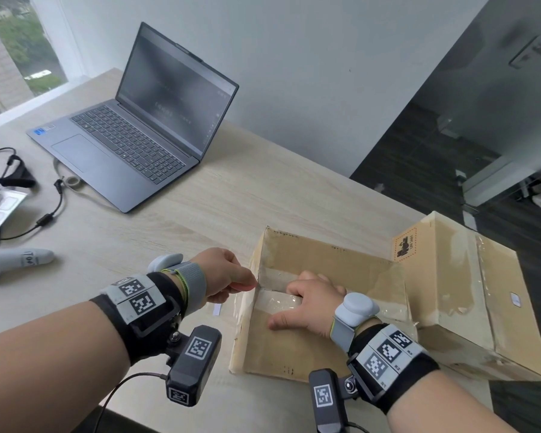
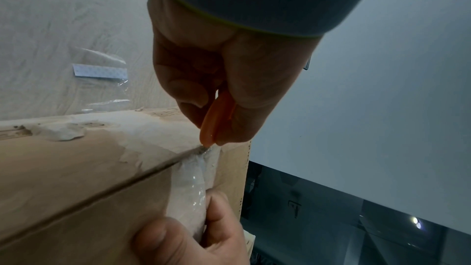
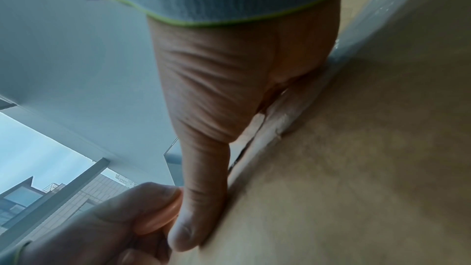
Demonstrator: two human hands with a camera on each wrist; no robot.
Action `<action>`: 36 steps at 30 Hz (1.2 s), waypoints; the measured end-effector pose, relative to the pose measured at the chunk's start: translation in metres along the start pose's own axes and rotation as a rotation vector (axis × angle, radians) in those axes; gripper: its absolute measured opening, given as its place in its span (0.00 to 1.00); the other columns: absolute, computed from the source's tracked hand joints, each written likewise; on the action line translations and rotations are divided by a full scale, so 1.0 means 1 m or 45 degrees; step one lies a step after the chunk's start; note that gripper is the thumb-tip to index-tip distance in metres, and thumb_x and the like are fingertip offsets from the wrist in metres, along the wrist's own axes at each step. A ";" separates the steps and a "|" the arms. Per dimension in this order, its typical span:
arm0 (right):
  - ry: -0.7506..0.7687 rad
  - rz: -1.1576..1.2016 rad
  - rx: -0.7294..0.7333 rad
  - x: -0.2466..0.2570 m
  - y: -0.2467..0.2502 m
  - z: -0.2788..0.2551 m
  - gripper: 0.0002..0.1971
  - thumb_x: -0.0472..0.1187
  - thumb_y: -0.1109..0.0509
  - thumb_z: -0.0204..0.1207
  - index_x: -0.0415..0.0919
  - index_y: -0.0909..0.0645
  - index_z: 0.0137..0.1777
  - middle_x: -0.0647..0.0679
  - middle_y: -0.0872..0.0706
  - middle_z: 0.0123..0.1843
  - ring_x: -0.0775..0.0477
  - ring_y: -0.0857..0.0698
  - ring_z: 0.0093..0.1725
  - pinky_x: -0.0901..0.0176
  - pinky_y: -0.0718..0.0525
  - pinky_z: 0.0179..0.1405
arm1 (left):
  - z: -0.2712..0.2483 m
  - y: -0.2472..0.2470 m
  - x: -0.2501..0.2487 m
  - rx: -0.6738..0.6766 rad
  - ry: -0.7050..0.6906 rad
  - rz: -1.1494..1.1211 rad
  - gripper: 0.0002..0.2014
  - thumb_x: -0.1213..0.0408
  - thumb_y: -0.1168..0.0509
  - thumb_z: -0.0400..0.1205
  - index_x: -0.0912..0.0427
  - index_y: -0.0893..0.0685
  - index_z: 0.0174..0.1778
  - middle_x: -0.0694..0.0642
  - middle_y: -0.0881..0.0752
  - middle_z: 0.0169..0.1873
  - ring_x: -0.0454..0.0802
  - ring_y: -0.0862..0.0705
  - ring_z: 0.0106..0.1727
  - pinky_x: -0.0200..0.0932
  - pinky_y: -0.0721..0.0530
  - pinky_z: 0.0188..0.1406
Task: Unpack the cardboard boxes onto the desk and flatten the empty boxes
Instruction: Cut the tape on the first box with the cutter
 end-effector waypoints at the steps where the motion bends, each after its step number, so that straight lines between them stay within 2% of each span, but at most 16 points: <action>1: 0.000 0.001 -0.005 0.000 0.000 0.000 0.32 0.81 0.27 0.54 0.53 0.28 0.35 0.59 0.26 0.50 0.51 0.30 0.58 0.45 0.30 0.64 | 0.000 -0.001 -0.001 -0.003 -0.002 0.019 0.16 0.69 0.19 0.69 0.58 0.23 0.34 0.59 0.15 0.28 0.52 0.25 0.28 0.37 0.26 0.23; 4: 0.007 0.000 -0.006 0.001 0.000 -0.001 0.32 0.81 0.27 0.54 0.53 0.28 0.34 0.59 0.27 0.49 0.51 0.30 0.58 0.45 0.30 0.64 | -0.002 -0.001 -0.003 -0.014 -0.006 0.099 0.16 0.66 0.18 0.68 0.59 0.21 0.36 0.57 0.14 0.28 0.54 0.23 0.31 0.38 0.23 0.26; 12: 0.011 0.009 -0.014 -0.001 -0.001 0.001 0.32 0.82 0.27 0.53 0.53 0.27 0.34 0.58 0.26 0.50 0.51 0.30 0.58 0.44 0.31 0.65 | -0.001 -0.001 0.002 -0.007 0.038 0.112 0.15 0.70 0.20 0.68 0.60 0.22 0.34 0.58 0.18 0.26 0.51 0.29 0.23 0.38 0.27 0.24; 18: 0.011 0.030 -0.015 -0.003 -0.002 0.002 0.32 0.82 0.28 0.53 0.54 0.27 0.34 0.58 0.26 0.50 0.51 0.31 0.58 0.45 0.30 0.65 | -0.001 -0.005 0.003 0.070 0.087 0.074 0.15 0.74 0.24 0.70 0.59 0.26 0.33 0.59 0.21 0.25 0.51 0.33 0.26 0.37 0.34 0.25; 25: 0.009 0.036 -0.009 -0.003 -0.001 0.003 0.32 0.82 0.27 0.52 0.54 0.25 0.36 0.58 0.26 0.50 0.51 0.30 0.58 0.46 0.30 0.64 | -0.003 -0.004 0.004 0.110 0.108 0.081 0.15 0.75 0.25 0.71 0.58 0.27 0.32 0.58 0.22 0.23 0.51 0.33 0.28 0.36 0.34 0.23; 32: 0.003 0.026 -0.019 -0.002 -0.003 0.004 0.32 0.82 0.27 0.51 0.54 0.25 0.35 0.59 0.26 0.50 0.50 0.30 0.59 0.46 0.30 0.63 | -0.005 -0.002 -0.001 0.054 0.046 0.179 0.15 0.72 0.23 0.70 0.58 0.25 0.31 0.55 0.21 0.22 0.50 0.31 0.23 0.37 0.29 0.21; 36: 0.017 0.040 -0.008 -0.003 -0.001 0.002 0.31 0.82 0.27 0.52 0.56 0.27 0.34 0.59 0.27 0.50 0.50 0.30 0.59 0.46 0.30 0.63 | -0.006 -0.003 -0.006 -0.002 -0.014 0.217 0.14 0.70 0.23 0.68 0.58 0.24 0.32 0.57 0.18 0.26 0.53 0.27 0.30 0.39 0.26 0.25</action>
Point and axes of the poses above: each hand's wrist, its own z-axis towards the middle knuckle, its own y-axis out of the back of the hand, x = y × z, the point moved 5 cm from there along z, towards the middle knuckle
